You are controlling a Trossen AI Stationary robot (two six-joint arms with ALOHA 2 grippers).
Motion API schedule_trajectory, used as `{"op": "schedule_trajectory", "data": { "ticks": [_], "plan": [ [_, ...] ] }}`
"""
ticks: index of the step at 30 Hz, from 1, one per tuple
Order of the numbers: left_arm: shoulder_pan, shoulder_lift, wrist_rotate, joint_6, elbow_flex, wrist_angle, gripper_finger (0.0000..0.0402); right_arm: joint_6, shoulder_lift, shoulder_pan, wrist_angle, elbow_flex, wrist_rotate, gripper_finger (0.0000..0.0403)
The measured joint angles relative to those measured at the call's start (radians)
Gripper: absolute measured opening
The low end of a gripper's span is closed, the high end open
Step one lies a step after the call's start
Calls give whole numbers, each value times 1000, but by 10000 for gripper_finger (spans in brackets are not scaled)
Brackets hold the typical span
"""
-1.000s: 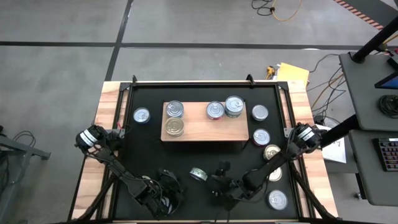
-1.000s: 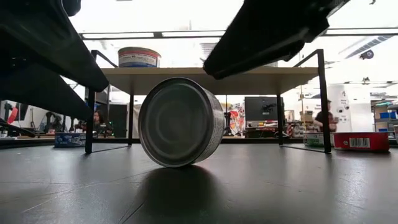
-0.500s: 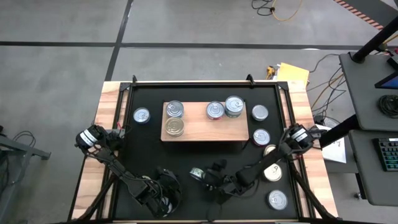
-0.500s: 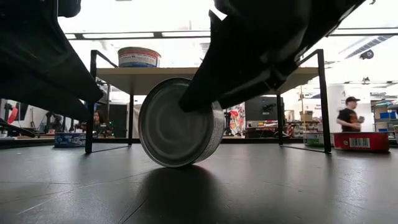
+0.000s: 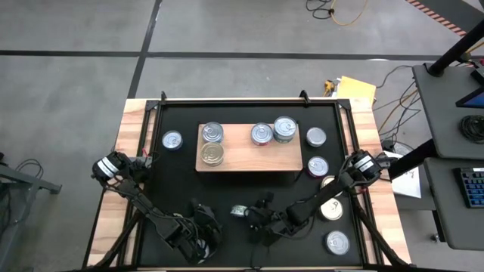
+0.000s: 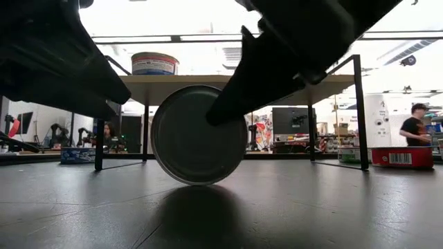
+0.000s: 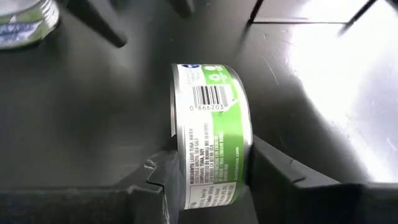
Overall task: Stack canned seafood by type on shelf
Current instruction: Put the green tuna can on the shelf
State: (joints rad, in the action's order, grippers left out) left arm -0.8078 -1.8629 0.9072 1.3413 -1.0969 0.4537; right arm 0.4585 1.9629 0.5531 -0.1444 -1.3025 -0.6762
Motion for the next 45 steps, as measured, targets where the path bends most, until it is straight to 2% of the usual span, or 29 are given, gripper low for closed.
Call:
{"op": "schedule_trajectory", "data": {
  "ticks": [6,9,14,18,22,31,36,41,45],
  "plan": [
    [2,0,4,-36,0,9,288,-188,-18,55,-21,-18,-42,132],
    [7,0,4,-36,0,26,288,-313,-26,98,-36,-36,-126,132],
    [14,0,4,-36,0,64,288,-554,-26,185,-37,-58,-335,132],
    [18,0,8,-37,0,103,288,-666,-26,241,-37,-61,-508,132],
    [19,0,28,-63,0,116,288,-690,-31,276,-34,-67,-565,132],
    [21,0,54,-218,0,116,288,-562,-102,297,-44,-67,-571,132],
    [21,0,101,-293,0,115,288,-335,-227,286,-173,-66,-521,132],
    [21,0,175,-373,0,108,288,19,-375,226,-391,-56,-360,132],
    [21,0,255,-471,-1,95,288,182,-469,156,-413,-10,-189,132]
  ]
}}
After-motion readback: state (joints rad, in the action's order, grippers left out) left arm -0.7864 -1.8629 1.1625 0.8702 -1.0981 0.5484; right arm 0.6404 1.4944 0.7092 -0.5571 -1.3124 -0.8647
